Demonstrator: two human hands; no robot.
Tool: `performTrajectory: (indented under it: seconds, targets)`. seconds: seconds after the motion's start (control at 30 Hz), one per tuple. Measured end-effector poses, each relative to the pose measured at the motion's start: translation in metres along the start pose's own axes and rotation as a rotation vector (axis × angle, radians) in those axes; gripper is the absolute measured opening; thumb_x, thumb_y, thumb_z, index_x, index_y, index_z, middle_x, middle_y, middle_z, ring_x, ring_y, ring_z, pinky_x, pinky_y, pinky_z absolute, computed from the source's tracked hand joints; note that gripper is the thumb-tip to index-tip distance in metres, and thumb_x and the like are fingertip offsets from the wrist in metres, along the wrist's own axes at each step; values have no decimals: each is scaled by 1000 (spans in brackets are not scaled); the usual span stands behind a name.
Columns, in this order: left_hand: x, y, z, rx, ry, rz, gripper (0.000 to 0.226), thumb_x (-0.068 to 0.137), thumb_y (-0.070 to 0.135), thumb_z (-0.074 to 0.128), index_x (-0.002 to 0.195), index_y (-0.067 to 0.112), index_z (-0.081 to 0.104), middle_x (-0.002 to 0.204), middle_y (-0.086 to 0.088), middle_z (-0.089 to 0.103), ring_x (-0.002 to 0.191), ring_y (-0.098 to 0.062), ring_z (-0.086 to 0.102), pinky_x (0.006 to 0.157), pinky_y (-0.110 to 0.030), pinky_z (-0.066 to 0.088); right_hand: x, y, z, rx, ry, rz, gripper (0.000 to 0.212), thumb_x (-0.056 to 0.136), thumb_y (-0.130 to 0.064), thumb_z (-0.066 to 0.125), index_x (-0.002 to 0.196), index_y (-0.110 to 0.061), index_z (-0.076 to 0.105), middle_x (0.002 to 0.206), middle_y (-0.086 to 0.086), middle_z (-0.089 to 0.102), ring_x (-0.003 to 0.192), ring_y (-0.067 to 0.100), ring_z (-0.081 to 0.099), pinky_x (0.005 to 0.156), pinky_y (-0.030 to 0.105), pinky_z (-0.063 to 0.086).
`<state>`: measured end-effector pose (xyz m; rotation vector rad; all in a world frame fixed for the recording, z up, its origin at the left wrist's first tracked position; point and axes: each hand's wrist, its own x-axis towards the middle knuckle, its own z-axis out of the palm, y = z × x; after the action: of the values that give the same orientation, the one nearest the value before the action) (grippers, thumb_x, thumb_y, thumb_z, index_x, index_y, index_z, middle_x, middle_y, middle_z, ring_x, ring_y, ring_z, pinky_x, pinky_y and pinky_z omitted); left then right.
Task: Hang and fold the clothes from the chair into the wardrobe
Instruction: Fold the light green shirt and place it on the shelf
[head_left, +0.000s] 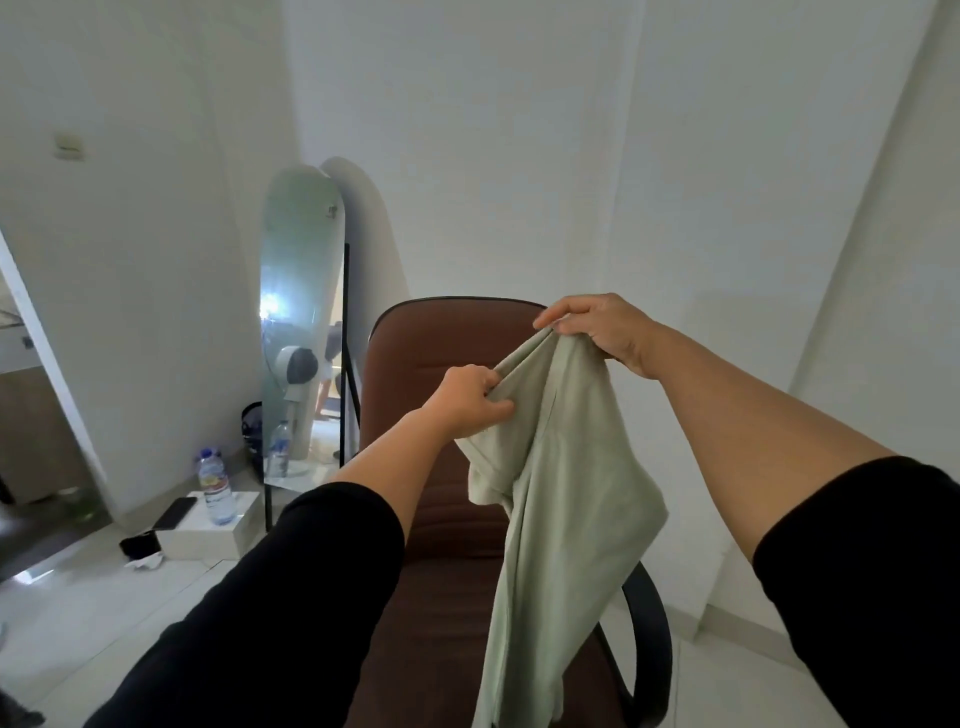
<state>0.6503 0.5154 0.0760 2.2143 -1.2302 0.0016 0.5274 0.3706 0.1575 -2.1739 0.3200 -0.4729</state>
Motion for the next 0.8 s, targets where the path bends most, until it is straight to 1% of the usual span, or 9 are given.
performTrajectory:
  seconds: [0.13,0.3,0.43,0.5,0.57,0.6,0.67,0.7,0.8]
  targets:
    - [1,-8,-33,79,131,57,28,79,14,60,60,19,40,58,4,42,59,-14,39,52,-24,32,-12,10,-8,-219,3,104,25,79,-11,56,60,-22,67,76,-4,60,76,15,50,68,25,44]
    - [9,0,-65,234,91,197,34,79,10,56,58,20,31,56,5,35,55,-11,32,52,-22,26,-17,14,1,-146,189,40,19,82,-17,57,69,-18,71,81,-4,62,78,10,50,70,21,42]
    - [4,-15,-73,248,69,178,32,79,8,51,57,18,30,55,3,34,55,-13,31,53,-26,27,-17,10,-2,-33,265,27,21,79,-18,56,65,-21,71,75,1,61,77,17,54,86,40,54]
    - [2,-19,-76,253,66,171,32,80,7,50,57,17,30,55,2,34,56,-14,31,54,-28,27,-20,11,-3,-57,265,22,20,79,-18,57,64,-20,71,76,4,62,79,20,56,90,44,54]
    - [1,-20,-78,266,75,165,32,80,7,49,57,16,30,55,1,34,56,-15,31,53,-29,26,-22,11,0,-91,278,2,20,81,-15,56,66,-19,69,73,1,61,76,18,54,85,39,54]
    - [0,-19,-79,268,82,160,32,80,7,49,57,16,29,56,1,34,57,-17,31,52,-30,25,-23,11,1,-101,293,-12,22,82,-12,54,66,-20,67,69,0,58,72,17,51,78,33,53]
    - [-1,-21,-81,244,101,158,33,81,6,48,58,17,28,56,0,33,60,-19,31,52,-29,24,-26,9,0,-168,307,-39,29,83,-3,47,66,-20,64,67,-1,56,65,15,45,63,23,43]
    - [-1,-22,-83,222,115,153,33,82,5,48,59,17,29,57,1,33,61,-19,31,52,-29,24,-26,9,-2,-243,291,-56,32,83,1,43,67,-18,63,69,-1,55,65,14,45,60,23,39]
    - [1,-20,-92,181,189,136,32,84,4,46,61,19,29,60,2,35,65,-21,33,53,-27,26,-27,13,-7,-561,167,-87,39,82,7,37,77,-13,70,83,-1,53,83,17,49,70,22,35]
